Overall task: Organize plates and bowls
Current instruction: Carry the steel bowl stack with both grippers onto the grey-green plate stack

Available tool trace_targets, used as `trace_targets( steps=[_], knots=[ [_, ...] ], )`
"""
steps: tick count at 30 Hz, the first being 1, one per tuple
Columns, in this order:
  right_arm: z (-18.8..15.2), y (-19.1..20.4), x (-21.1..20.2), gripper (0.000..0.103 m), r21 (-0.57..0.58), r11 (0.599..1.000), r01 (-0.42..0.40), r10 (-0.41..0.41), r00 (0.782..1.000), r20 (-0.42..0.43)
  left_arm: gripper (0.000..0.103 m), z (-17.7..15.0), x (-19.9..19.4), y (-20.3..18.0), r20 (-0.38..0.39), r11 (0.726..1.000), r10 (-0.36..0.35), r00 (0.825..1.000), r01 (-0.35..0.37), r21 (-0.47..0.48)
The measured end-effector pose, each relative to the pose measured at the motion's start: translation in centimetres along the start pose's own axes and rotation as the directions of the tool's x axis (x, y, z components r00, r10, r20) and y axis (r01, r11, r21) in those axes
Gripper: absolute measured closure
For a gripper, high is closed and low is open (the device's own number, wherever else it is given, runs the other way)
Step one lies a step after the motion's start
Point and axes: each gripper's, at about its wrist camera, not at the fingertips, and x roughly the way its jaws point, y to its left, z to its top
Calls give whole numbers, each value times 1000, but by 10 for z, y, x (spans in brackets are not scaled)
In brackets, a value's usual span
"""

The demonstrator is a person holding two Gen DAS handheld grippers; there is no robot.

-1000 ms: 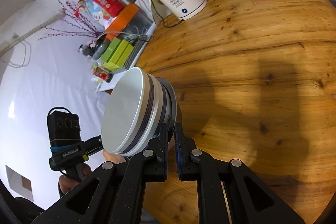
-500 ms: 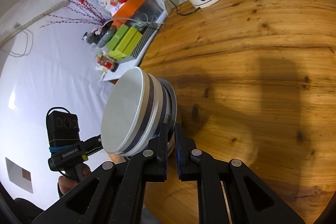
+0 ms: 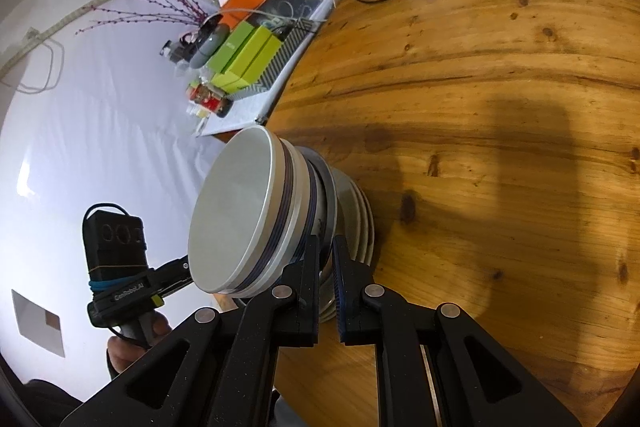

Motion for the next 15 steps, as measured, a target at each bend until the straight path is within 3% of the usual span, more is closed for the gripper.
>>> trace_targets(
  steps=[15],
  knots=[
    [3,6,18,94,-23,1000,13,-13,999,-37,96,-1,-2,12,8,999,37,999,-37,-34]
  ],
)
